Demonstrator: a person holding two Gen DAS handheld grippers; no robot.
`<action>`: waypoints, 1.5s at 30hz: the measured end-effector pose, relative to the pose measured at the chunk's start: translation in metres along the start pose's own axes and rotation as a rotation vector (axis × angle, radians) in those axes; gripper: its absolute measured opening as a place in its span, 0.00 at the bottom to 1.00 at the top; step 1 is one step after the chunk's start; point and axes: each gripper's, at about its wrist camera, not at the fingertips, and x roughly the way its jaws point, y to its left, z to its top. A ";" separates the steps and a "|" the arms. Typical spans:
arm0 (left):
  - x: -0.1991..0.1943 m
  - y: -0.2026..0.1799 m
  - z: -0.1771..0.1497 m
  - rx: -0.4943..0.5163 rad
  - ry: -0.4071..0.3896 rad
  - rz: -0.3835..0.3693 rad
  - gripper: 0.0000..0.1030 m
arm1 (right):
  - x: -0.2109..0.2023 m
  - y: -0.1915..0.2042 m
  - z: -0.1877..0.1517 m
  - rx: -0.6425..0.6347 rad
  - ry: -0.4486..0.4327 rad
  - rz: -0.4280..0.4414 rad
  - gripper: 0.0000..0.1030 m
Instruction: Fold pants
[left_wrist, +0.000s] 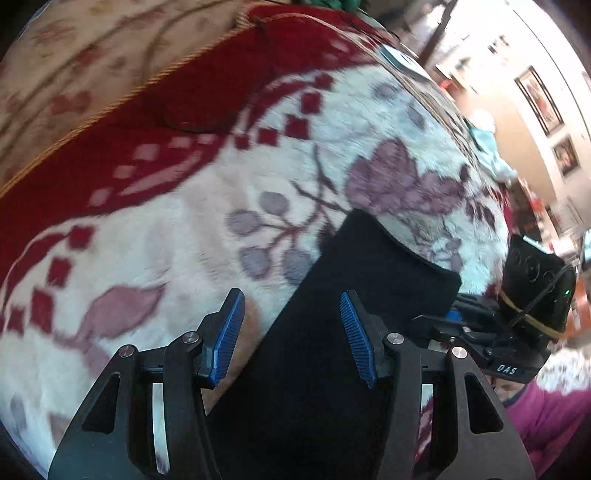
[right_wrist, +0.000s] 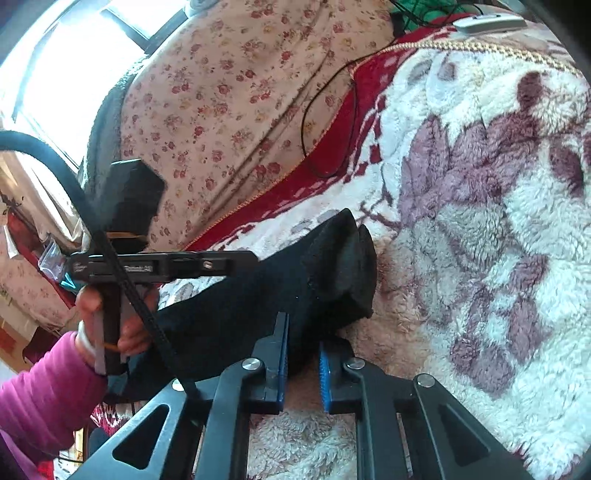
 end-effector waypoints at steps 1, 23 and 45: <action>0.004 -0.003 0.002 0.028 0.010 -0.008 0.51 | -0.001 0.000 0.001 -0.001 -0.003 0.005 0.12; -0.004 -0.040 0.010 0.214 -0.004 -0.053 0.09 | -0.019 0.016 0.006 -0.056 -0.069 0.058 0.10; -0.213 0.012 -0.129 -0.028 -0.330 0.093 0.09 | 0.007 0.230 -0.012 -0.465 0.043 0.360 0.10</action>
